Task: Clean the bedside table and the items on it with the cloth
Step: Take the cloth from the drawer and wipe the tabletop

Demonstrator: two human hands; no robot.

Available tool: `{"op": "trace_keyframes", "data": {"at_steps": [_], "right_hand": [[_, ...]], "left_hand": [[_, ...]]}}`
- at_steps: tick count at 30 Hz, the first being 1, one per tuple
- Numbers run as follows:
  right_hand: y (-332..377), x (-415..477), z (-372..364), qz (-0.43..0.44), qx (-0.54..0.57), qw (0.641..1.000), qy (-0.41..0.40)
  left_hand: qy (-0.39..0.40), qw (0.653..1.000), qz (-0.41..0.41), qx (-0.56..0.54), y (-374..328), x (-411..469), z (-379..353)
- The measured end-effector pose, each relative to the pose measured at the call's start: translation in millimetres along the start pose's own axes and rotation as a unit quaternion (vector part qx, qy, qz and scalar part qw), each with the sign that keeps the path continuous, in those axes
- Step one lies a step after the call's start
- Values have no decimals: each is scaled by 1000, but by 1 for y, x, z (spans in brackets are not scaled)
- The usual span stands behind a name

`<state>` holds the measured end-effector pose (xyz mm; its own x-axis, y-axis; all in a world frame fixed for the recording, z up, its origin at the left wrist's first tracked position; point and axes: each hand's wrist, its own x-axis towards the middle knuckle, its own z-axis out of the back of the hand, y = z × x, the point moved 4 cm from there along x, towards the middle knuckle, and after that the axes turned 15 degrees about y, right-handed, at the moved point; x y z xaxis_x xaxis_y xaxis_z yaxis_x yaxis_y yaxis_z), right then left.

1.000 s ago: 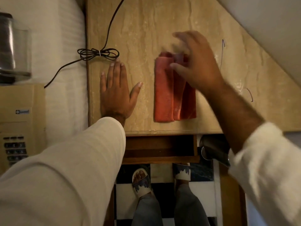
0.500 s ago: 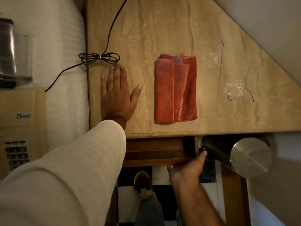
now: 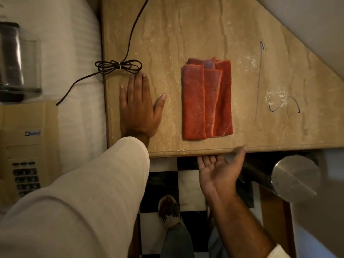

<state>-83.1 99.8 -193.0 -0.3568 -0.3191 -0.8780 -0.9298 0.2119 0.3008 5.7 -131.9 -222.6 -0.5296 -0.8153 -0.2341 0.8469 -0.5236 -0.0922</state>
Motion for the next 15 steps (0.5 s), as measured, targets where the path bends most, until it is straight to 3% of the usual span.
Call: {"op": "trace_keyframes", "data": {"at_steps": [2,3,5,7,9,11,13,15], "right_hand": [[6,-11,0,-17,-216,974,61],[11,-22,1,4,-340,939,53],[29,-36,-9,117,-559,818,61],[46,-44,-41,234,-650,718,82],[54,-33,-81,263,-731,623,94],[59,-7,-112,231,-809,538,56],[63,17,-135,190,-827,529,11],[68,34,-148,192,-805,562,5]], "left_hand": [[9,1000,0,-2,0,1,2],[6,1000,0,1,0,1,2],[10,1000,1,-1,0,0,2],[5,1000,1,-1,1,0,1],[9,1000,2,0,0,0,1],[10,1000,2,2,0,0,2],[12,1000,4,4,0,0,3],[9,1000,2,3,-1,0,3]]}}
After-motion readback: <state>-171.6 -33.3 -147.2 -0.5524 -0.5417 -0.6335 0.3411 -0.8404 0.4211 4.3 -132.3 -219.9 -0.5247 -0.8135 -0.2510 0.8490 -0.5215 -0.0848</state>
